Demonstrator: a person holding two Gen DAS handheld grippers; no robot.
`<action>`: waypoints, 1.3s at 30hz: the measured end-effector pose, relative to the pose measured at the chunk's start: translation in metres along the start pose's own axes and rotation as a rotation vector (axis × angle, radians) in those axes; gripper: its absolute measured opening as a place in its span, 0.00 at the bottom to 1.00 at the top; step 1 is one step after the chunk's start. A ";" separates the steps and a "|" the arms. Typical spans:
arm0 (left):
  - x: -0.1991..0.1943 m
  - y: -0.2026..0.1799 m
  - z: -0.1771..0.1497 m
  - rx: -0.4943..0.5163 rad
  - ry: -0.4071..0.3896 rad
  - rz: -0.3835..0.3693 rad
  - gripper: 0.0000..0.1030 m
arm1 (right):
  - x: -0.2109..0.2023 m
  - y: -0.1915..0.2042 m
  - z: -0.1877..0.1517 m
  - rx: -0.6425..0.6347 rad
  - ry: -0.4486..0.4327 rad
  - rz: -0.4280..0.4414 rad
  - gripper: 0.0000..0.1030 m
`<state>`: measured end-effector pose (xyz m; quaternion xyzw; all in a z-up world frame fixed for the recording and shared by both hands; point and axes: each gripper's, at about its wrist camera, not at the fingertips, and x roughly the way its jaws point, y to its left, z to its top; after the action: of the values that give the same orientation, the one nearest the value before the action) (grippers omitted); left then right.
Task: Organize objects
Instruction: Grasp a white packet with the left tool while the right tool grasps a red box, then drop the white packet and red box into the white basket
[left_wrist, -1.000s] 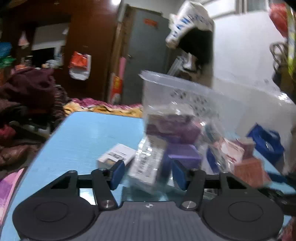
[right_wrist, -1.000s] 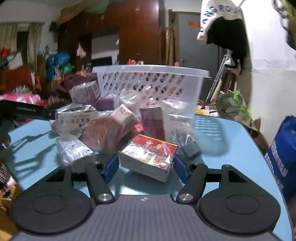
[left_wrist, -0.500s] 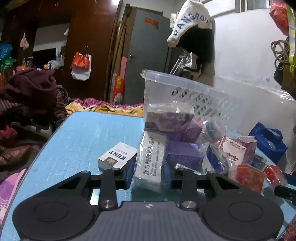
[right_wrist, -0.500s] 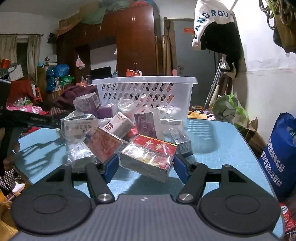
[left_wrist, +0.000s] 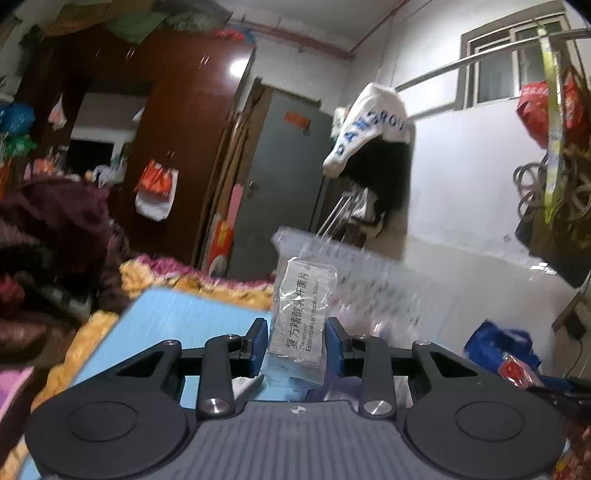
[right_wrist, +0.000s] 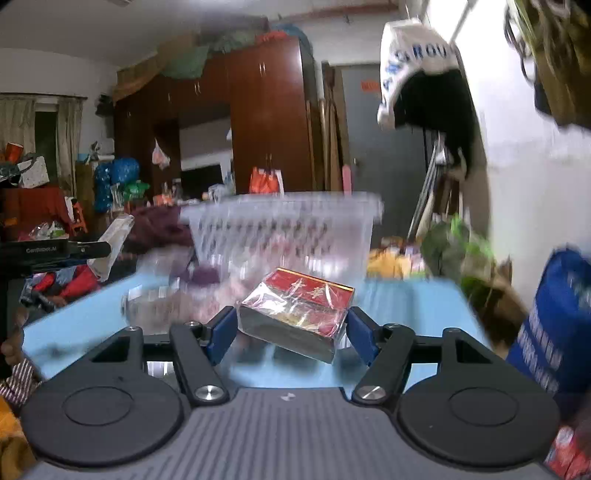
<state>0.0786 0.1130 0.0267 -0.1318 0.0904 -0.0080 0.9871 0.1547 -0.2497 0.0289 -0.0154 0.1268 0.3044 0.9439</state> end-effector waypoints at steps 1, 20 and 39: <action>0.005 -0.006 0.012 0.005 -0.007 -0.021 0.37 | 0.005 0.001 0.015 -0.016 -0.012 0.011 0.66; 0.200 -0.063 0.100 0.046 0.357 -0.040 0.46 | 0.170 -0.004 0.128 -0.136 0.247 -0.026 0.71; 0.065 -0.027 -0.007 0.034 0.211 -0.023 0.82 | 0.085 0.013 0.018 -0.097 0.101 -0.010 0.71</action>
<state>0.1410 0.0830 0.0159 -0.1145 0.1923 -0.0345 0.9740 0.2181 -0.1890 0.0253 -0.0771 0.1593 0.3042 0.9360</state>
